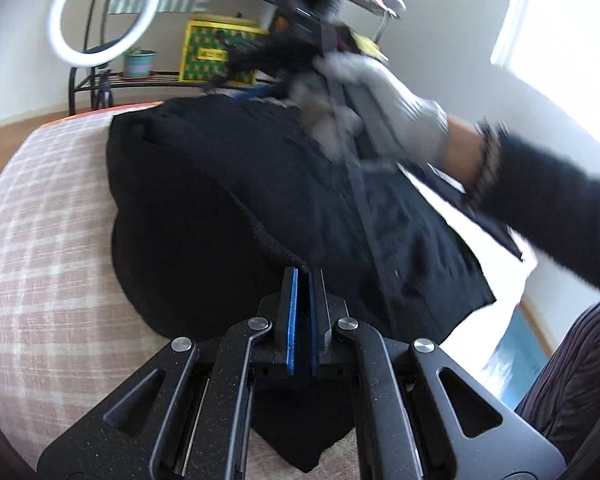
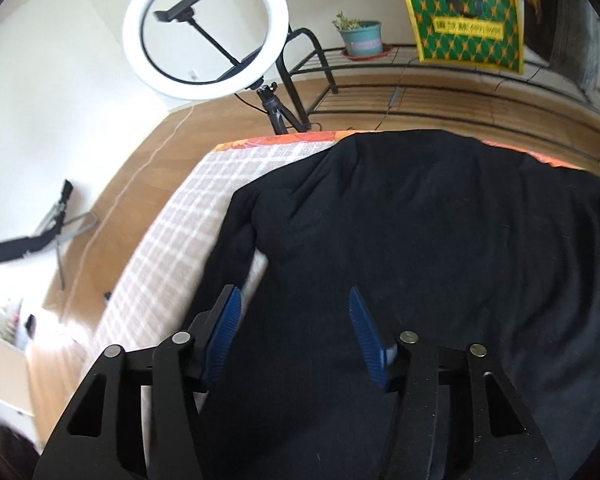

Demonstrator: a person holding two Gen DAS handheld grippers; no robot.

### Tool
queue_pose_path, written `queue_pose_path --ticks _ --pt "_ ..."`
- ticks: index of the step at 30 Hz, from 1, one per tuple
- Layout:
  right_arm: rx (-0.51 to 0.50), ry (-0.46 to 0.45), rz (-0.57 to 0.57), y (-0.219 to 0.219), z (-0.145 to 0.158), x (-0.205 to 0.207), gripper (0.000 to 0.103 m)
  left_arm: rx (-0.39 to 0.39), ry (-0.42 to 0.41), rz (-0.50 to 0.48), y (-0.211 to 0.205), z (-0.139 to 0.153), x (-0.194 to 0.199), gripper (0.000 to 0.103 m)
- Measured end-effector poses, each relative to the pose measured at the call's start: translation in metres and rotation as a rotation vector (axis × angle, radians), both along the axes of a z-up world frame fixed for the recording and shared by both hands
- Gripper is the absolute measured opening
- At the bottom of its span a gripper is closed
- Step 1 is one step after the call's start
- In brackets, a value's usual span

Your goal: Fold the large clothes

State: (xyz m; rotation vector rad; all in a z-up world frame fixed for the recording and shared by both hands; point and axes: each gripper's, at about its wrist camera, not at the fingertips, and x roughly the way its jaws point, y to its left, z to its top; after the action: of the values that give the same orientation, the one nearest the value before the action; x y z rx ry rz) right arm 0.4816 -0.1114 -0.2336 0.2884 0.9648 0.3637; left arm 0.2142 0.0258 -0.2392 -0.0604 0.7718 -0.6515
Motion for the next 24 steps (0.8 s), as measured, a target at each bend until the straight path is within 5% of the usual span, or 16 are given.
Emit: queue_pose_path --ticks 8,15,22,23,24 --pt "0.118 0.040 0.086 0.045 -0.016 0.056 0.033 -0.022 0.014 0.028 0.003 -0.001 0.000 0.003" --pt "0.055 0.049 0.135 0.107 -0.026 0.098 0.032 -0.035 0.019 0.031 0.012 -0.007 0.002 0.003" --pt "-0.129 0.088 0.134 0.137 -0.042 0.114 0.032 -0.034 0.002 0.025 0.015 -0.006 0.000 0.003" --pt "-0.146 0.088 0.137 0.140 -0.044 0.114 0.029 -0.030 0.000 0.025 0.015 -0.006 -0.001 0.003" --pt "-0.162 0.084 0.136 0.139 -0.046 0.114 0.009 -0.027 -0.002 0.025 0.015 -0.006 -0.002 0.003"
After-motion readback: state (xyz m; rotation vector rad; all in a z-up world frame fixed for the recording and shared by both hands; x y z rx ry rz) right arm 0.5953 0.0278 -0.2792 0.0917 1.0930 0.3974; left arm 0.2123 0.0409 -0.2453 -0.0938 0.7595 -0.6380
